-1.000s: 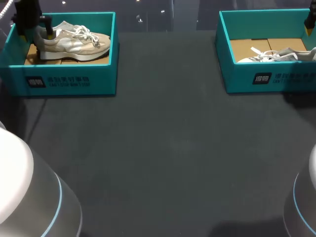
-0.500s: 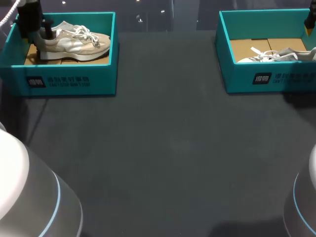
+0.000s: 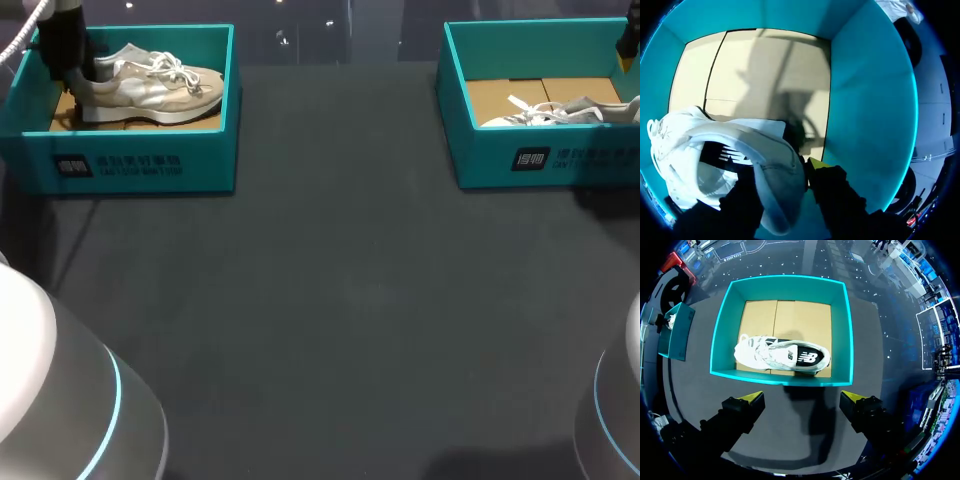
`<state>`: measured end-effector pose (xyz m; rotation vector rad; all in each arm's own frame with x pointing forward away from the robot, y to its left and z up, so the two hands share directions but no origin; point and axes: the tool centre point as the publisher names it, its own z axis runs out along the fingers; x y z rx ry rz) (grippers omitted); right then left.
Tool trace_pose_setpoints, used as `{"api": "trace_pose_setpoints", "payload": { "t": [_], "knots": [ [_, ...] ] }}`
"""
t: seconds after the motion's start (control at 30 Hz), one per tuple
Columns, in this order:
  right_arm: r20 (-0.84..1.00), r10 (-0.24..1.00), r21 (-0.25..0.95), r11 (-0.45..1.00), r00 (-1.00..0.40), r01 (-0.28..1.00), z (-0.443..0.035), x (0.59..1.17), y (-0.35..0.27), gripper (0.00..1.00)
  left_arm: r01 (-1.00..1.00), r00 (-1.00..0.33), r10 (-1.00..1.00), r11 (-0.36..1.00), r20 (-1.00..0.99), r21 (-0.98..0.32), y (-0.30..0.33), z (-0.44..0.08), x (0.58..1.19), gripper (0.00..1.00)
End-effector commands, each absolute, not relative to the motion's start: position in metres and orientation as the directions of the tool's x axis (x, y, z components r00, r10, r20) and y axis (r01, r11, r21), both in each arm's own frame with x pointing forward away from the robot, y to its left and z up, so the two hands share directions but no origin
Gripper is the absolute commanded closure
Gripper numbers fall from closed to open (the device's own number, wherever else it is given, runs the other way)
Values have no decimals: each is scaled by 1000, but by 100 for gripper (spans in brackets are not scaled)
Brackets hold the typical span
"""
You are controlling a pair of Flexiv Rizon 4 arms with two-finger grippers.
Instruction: Take the shoe out of the shoebox, open the shoe tongue, remove and reinsert the insole, then place the shoe into the shoebox
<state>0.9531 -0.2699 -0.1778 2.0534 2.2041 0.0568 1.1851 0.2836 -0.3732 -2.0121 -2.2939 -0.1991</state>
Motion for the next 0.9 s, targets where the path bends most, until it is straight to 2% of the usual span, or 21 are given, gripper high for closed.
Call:
{"api": "trace_pose_setpoints", "payload": {
  "t": [0.03, 0.07, 0.1, 0.9],
  "knots": [
    [-69, 995, 116, 74, -66, 991, -178, 953, -270, 0, 990, -134, 980, 128, 150, 52, 281, -374, 1180, 85],
    [-69, 995, 116, 74, -66, 991, -178, 953, -270, 0, 990, -135, 980, 128, 150, 52, 281, -374, 1180, 90],
    [-69, 995, 116, 74, -66, 991, -178, 953, -270, 0, 990, -136, 979, 130, 149, 52, 282, -374, 1180, 100],
    [-69, 995, 116, 74, -66, 991, -178, 953, -270, 0, 994, -103, 989, 98, 108, 55, 312, -337, 1186, 100]
  ]
}}
